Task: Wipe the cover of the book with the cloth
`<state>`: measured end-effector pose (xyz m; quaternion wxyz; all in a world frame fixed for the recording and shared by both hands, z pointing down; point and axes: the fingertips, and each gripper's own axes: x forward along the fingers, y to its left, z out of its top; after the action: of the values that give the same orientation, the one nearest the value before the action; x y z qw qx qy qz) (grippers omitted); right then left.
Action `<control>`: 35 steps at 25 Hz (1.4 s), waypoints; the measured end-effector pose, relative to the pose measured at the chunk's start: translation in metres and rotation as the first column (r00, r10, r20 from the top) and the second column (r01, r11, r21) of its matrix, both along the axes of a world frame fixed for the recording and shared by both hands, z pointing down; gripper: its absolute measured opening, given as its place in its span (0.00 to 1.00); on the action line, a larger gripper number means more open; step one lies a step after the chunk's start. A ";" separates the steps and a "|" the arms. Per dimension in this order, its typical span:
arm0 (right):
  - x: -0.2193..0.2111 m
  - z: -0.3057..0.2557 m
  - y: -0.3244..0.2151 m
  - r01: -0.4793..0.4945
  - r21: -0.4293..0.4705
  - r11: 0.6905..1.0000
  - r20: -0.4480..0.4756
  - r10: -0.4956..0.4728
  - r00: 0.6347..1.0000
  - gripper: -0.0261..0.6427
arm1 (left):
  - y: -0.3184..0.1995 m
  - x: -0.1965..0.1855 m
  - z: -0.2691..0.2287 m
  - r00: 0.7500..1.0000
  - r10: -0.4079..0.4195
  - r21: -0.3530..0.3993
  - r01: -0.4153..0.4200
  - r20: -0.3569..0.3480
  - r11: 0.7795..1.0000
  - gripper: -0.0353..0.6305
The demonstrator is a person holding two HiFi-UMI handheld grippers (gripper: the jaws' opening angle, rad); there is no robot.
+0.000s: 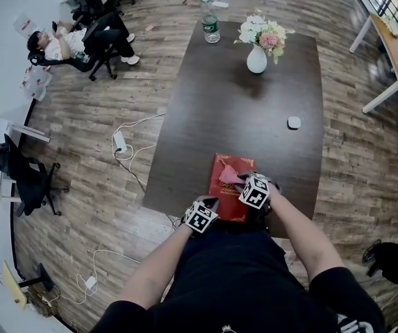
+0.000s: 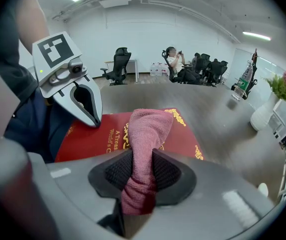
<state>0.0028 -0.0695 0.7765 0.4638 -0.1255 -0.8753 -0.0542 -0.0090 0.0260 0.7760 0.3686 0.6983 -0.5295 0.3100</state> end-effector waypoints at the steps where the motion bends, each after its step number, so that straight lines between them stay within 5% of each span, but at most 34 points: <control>1: 0.001 0.001 0.000 -0.004 -0.002 1.000 0.000 0.004 1.000 0.21 | 0.000 0.000 0.000 1.000 0.000 0.000 0.000 0.001 1.000 0.05; 35: 0.039 -0.006 -0.020 -0.081 -0.029 0.996 0.016 0.082 0.997 0.21 | 0.001 0.000 0.004 1.000 0.002 0.004 -0.002 0.006 1.000 0.05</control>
<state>0.0421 -0.0894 0.7706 0.4564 -0.0958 -0.8843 -0.0240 -0.0087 0.0265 0.7799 0.3653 0.6986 -0.5306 0.3114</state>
